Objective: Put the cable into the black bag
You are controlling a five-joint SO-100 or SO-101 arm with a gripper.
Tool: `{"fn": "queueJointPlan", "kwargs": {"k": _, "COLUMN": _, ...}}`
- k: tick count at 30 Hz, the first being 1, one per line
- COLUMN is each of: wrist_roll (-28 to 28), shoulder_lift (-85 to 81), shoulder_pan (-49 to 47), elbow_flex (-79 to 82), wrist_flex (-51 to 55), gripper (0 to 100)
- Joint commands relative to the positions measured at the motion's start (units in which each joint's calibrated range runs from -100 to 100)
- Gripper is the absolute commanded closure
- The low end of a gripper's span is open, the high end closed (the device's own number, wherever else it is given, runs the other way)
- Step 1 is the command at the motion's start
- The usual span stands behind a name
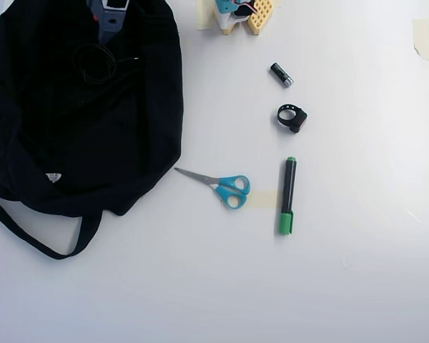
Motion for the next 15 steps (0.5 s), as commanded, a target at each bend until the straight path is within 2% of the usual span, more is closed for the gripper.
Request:
{"fn": "queueJointPlan", "kwargs": {"k": 1, "wrist_roll": -0.62, "shoulder_lift": -12.57, "shoulder_pan": -6.68, "elbow_flex": -2.09, "wrist_flex": 2.87, "gripper": 77}}
{"fn": "queueJointPlan", "kwargs": {"k": 3, "wrist_roll": -1.56, "shoulder_lift": -18.87, "shoulder_pan": -13.41, "elbow_flex": -1.82, "wrist_flex": 3.64, "gripper": 77}}
{"fn": "queueJointPlan", "kwargs": {"k": 8, "wrist_roll": -3.5, "shoulder_lift": -24.85, "shoulder_pan": -31.96, "elbow_flex": -1.73, "wrist_flex": 3.64, "gripper": 98}}
{"fn": "queueJointPlan", "kwargs": {"k": 11, "wrist_roll": -4.87, "shoulder_lift": -27.34, "shoulder_pan": -45.12, "elbow_flex": -1.73, "wrist_flex": 3.64, "gripper": 98}}
{"fn": "queueJointPlan", "kwargs": {"k": 15, "wrist_roll": -6.33, "shoulder_lift": -33.98, "shoulder_pan": -47.89, "elbow_flex": -0.74, "wrist_flex": 3.64, "gripper": 98}}
